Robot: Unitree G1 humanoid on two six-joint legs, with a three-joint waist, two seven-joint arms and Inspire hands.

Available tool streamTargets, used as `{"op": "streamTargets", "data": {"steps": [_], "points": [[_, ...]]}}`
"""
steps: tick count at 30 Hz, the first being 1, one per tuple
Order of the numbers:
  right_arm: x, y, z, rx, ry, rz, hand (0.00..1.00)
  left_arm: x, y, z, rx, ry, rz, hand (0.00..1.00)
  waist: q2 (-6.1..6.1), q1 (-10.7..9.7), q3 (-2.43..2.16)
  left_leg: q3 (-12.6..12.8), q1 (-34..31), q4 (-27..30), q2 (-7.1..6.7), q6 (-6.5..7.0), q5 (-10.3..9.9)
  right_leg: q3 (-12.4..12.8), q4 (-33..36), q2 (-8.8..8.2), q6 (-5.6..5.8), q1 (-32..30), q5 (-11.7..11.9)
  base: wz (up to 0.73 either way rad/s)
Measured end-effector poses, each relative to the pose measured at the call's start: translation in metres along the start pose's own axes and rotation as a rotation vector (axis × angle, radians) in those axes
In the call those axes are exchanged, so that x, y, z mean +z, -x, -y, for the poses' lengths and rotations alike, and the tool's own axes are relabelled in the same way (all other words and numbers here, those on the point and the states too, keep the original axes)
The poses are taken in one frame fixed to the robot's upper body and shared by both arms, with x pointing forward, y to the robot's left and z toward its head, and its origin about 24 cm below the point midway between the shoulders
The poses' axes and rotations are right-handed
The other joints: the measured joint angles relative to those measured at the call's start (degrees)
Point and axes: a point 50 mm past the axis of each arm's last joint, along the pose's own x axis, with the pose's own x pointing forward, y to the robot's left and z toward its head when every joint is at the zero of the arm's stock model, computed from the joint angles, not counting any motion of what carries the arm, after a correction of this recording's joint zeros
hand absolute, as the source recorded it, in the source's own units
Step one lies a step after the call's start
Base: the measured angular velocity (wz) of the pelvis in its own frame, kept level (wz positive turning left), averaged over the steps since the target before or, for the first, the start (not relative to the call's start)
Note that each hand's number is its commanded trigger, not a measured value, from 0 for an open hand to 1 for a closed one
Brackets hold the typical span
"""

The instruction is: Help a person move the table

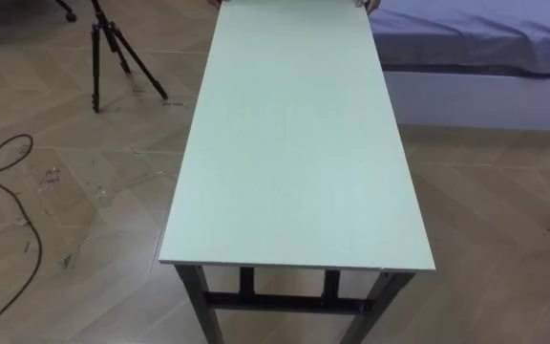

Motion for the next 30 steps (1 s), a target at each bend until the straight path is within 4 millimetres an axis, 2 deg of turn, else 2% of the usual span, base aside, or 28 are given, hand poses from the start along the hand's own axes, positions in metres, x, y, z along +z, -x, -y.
{"op": "streamTargets", "data": {"steps": [18, 27, 30], "points": [[-0.001, 0.0, 0.0, 0.021, -0.034, -0.001, 0.0, -0.001, 0.0, 0.002, -0.018, 0.009, -0.003, 0.0, 0.91, 0.1, 0.12, 0.0, 0.0, 0.0, 0.0, 0.0, 0.0, -0.1, -0.1, 0.01, 0.0, 0.1, 0.0, 0.0], [0.003, 0.001, -0.004, 0.114, -0.042, 0.018, 0.0, 0.004, 0.0, 0.01, -0.133, 0.116, 0.0, 0.0, 1.04, 0.1, 0.18, 0.0, -0.2, 0.0, 0.03, 0.0, 0.0, 0.1, 0.0, 0.01, 0.0, -0.2, 0.0, 0.0], [0.009, 0.001, -0.008, 0.148, -0.037, 0.041, 0.0, 0.009, 0.0, 0.017, -0.176, 0.121, 0.009, 0.0, 1.3, 0.1, 0.03, 0.0, -1.1, 0.4, 0.09, 0.0, 0.0, -0.1, 0.6, -0.09, 0.0, -1.3, 0.0, 0.0]]}}
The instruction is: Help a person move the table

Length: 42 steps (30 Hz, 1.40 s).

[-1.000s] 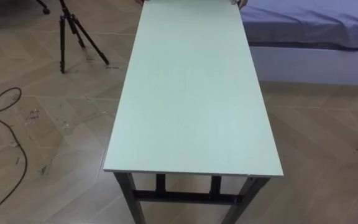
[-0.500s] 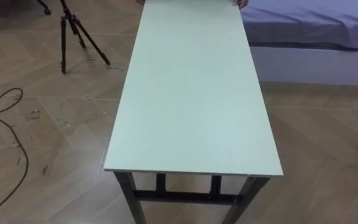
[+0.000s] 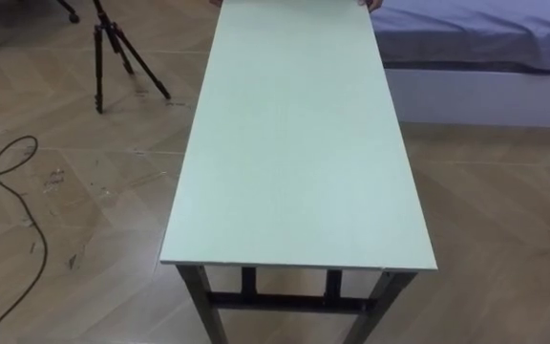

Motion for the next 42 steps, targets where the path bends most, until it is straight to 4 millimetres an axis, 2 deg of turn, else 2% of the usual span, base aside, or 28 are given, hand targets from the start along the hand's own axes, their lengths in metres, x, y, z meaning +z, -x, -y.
{"op": "streamTargets", "data": {"steps": [2, 3, 7, 12, 20, 23, 27, 31, 34, 42], "points": [[0.003, 0.0, -0.002, 0.024, 0.01, 0.012, 0.0, 0.0, 0.0, 0.004, -0.036, 0.014, -0.001, 0.0, -0.03, 0.0, 0.11, 0.0, -0.3, 0.2, -0.01, 0.01, 0.0, -0.2, 0.1, -0.19, 0.0, -0.2, 0.0, 0.0], [0.006, 0.0, -0.005, 0.042, 0.017, 0.021, 0.0, 0.001, 0.0, 0.007, -0.063, 0.028, 0.003, 0.0, 0.14, 0.0, -0.01, 0.0, -0.3, 0.2, -0.01, 0.01, 0.0, -0.2, 0.1, -0.28, 0.0, -0.2, 0.0, 0.0], [0.03, 0.0, -0.018, 0.125, 0.048, 0.112, 0.0, 0.008, 0.0, 0.018, -0.151, 0.044, 0.034, 0.0, 0.11, -0.1, -0.07, 0.0, -0.4, 0.2, 0.0, 0.0, 0.0, -0.2, 0.0, -0.35, 0.0, -0.2, 0.0, 0.0], [0.045, 0.003, -0.036, 0.236, 0.056, 0.185, 0.0, 0.014, 0.001, 0.025, -0.224, 0.095, 0.06, 0.0, -0.14, -0.1, 0.02, -0.1, -0.2, 0.1, 0.0, 0.0, 0.0, -0.1, 0.0, -0.33, 0.0, -0.1, 0.0, 0.0], [0.053, 0.014, -0.063, 0.44, 0.096, 0.269, 0.0, 0.023, 0.009, 0.028, -0.336, 0.075, 0.106, 0.0, -0.51, -0.1, -0.12, -0.2, -0.3, 0.1, 0.0, 0.0, 0.0, -0.2, 0.0, -0.34, 0.0, -0.1, 0.0, 0.01], [0.052, 0.019, -0.075, 0.531, 0.078, 0.283, 0.0, 0.028, 0.012, 0.037, -0.388, 0.092, 0.125, 0.0, -0.48, -0.1, -0.13, -0.3, -0.9, 0.2, -0.01, 0.0, 0.0, -0.2, 0.1, -0.35, 0.0, -0.5, 0.0, 0.01], [0.052, 0.028, -0.088, 0.629, 0.063, 0.309, 0.0, 0.043, 0.026, 0.067, -0.565, 0.116, 0.201, 0.0, -0.46, -0.2, -0.15, -0.3, -2.4, 1.1, -0.1, 0.01, 0.0, -0.5, 0.1, -0.55, 0.0, -1.6, 0.0, 0.02], [0.054, 0.039, -0.096, 0.7, 0.071, 0.339, 0.0, 0.05, 0.043, 0.097, -0.749, 0.108, 0.24, 0.0, -0.47, -0.7, -0.16, -0.4, -2.2, 1.1, -0.07, 0.01, 0.0, -0.5, 0.1, -0.51, 0.01, -1.4, 0.0, 0.0], [0.059, 0.045, -0.1, 0.743, 0.092, 0.363, 0.0, 0.053, 0.049, 0.103, -0.809, 0.1, 0.252, 0.0, -0.53, -1.6, -0.16, -0.4, -2.1, 1.1, -0.02, 0.0, 0.0, -0.4, 0.1, -0.43, 0.01, -1.4, 0.0, 0.0], [0.058, 0.049, -0.106, 0.781, 0.1, 0.359, 0.0, 0.057, 0.059, 0.113, -0.889, 0.033, 0.25, 0.0, -0.72, -1.6, -0.09, -0.2, -2.2, 1.1, -0.02, 0.0, 0.0, -0.1, 0.3, -0.47, 0.01, -1.7, 0.0, -0.01]]}}
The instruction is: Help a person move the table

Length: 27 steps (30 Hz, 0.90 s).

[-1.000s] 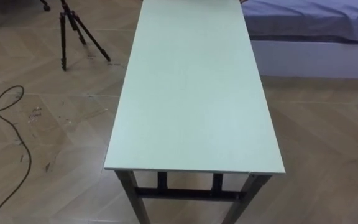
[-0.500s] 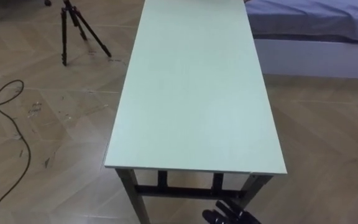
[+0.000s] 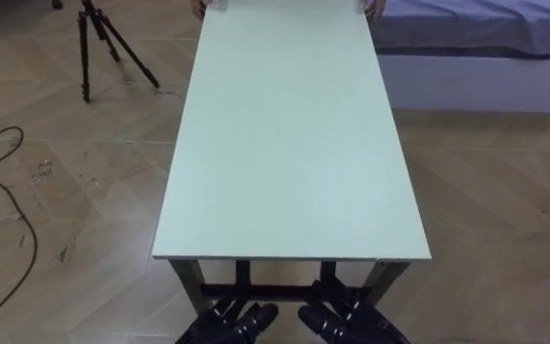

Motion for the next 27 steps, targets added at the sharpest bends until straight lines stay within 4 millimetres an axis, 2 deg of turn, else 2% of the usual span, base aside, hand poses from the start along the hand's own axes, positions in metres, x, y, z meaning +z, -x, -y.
{"op": "streamTargets", "data": {"steps": [4, 14, 19, 27], "points": [[0.005, -0.002, -0.008, 0.042, 0.018, 0.012, 0.0, 0.004, -0.003, 0.012, -0.058, -0.013, 0.013, 0.0, -0.11, 0.0, -0.01, 0.0, 0.1, 0.0, 0.0, 0.0, 0.0, 0.0, 0.1, -0.01, 0.0, -0.1, 0.0, 0.0], [0.005, -0.002, -0.009, 0.049, 0.009, 0.013, 0.0, 0.004, -0.004, 0.013, -0.068, -0.008, 0.011, 0.0, -0.74, -0.1, 0.31, 0.1, 0.0, -0.1, 0.0, 0.0, 0.0, 0.1, -0.1, 0.04, 0.0, -0.1, 0.0, 0.0], [0.01, -0.006, -0.015, 0.084, -0.12, 0.068, 0.0, 0.007, -0.005, 0.018, -0.099, 0.145, 0.056, 0.0, -0.62, 0.0, 0.3, 0.1, 0.1, 0.0, 0.0, 0.0, 0.0, 0.1, -0.1, 0.01, 0.0, -0.1, 0.0, 0.0], [0.02, -0.007, -0.021, 0.149, -0.199, 0.13, 0.0, 0.013, -0.004, 0.017, -0.106, 0.294, 0.111, 0.0, -0.24, 0.0, 0.34, 0.0, 0.3, -0.1, 0.0, 0.0, 0.0, 0.1, 0.0, 0.01, 0.0, 0.3, 0.0, 0.0]]}}
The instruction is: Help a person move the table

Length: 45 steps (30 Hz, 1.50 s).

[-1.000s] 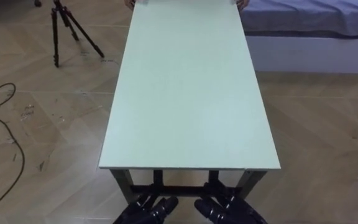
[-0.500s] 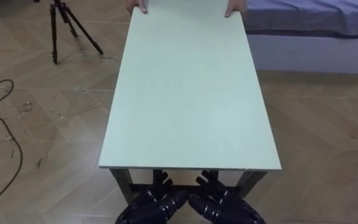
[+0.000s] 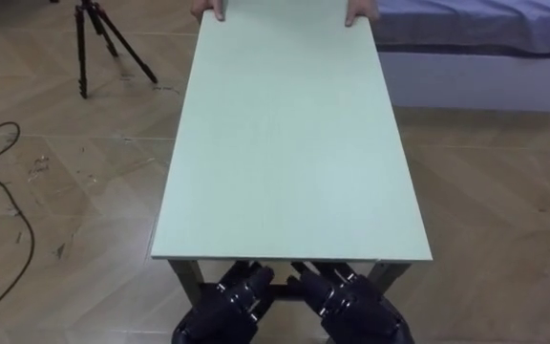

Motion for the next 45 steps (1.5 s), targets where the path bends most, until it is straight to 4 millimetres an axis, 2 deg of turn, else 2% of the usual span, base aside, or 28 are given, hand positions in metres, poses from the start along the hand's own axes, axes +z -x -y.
{"op": "streamTargets", "data": {"steps": [4, 12, 20, 27, 31, 35, 38, 40, 45], "points": [[0.0, 0.0, -0.001, 0.027, 0.0, -0.002, 0.0, 0.002, -0.001, 0.001, -0.008, 0.076, 0.036, 0.0, 0.0, 0.1, 0.0, 0.0, 0.0, 0.0, 0.0, 0.0, 0.0, 0.0, 0.2, 0.01, 0.0, 0.0, 0.0, 0.0], [-0.002, -0.001, -0.003, 0.035, -0.037, 0.002, 0.0, 0.009, 0.001, -0.001, -0.002, 0.104, 0.081, 0.0, -0.29, 0.2, 0.11, 0.0, 0.2, 0.0, 0.08, 0.0, 0.0, 0.2, 0.7, 0.03, 0.0, -0.1, 0.0, 0.0], [-0.003, -0.001, -0.003, 0.039, -0.085, 0.006, 0.0, 0.013, 0.002, -0.002, 0.002, 0.106, 0.099, 0.0, -0.43, 0.2, 0.03, 0.0, 0.2, 0.0, 0.1, 0.0, 0.0, 0.3, 0.7, 0.07, 0.0, -0.1, 0.0, 0.0], [-0.002, -0.001, -0.003, 0.041, -0.133, 0.016, 0.0, 0.018, 0.004, -0.004, 0.01, 0.124, 0.123, 0.0, -0.39, 0.5, -0.01, 0.1, 0.5, 0.1, 0.1, 0.0, 0.0, 1.6, 0.7, 0.14, 0.0, -0.1, 0.0, 0.0], [-0.003, 0.0, -0.003, 0.036, -0.194, 0.035, 0.0, 0.017, 0.005, -0.006, 0.017, 0.127, 0.108, 0.0, -0.12, 1.7, -0.09, 0.2, 0.7, 0.1, 0.1, 0.0, 0.0, 2.1, 0.7, 0.16, 0.0, 0.0, 0.0, -0.02], [-0.001, -0.001, -0.004, 0.017, -0.244, 0.051, 0.0, 0.015, 0.005, -0.006, 0.02, 0.132, 0.1, 0.0, 0.27, 1.8, -0.2, 0.2, 0.7, 0.1, 0.07, 0.0, 0.0, 2.9, 0.7, 0.42, 0.0, 0.0, 0.0, 0.0], [0.002, -0.004, -0.004, -0.005, -0.28, 0.071, 0.0, 0.014, 0.005, -0.007, 0.028, 0.13, 0.086, 0.0, 0.95, 1.8, -0.1, 0.1, 0.9, 0.1, 0.07, 0.01, 0.0, 3.0, 0.7, 0.6, 0.0, 0.5, 0.0, 0.0], [0.004, -0.006, -0.005, -0.012, -0.276, 0.076, 0.0, 0.014, 0.003, -0.008, 0.04, 0.138, 0.09, 0.0, 1.37, 1.7, 0.14, 0.0, 1.2, 0.0, 0.08, 0.0, 0.0, 3.0, 0.7, 0.63, 0.0, 0.8, 0.0, 0.0], [0.008, -0.009, -0.005, -0.031, -0.288, 0.096, 0.0, 0.019, -0.002, -0.011, 0.089, 0.136, 0.103, 0.0, 1.4, 1.7, 0.43, 0.0, 1.6, 0.0, 0.12, -0.01, 0.0, 3.1, 0.6, 0.7, 0.0, 1.3, 0.0, 0.0]]}}
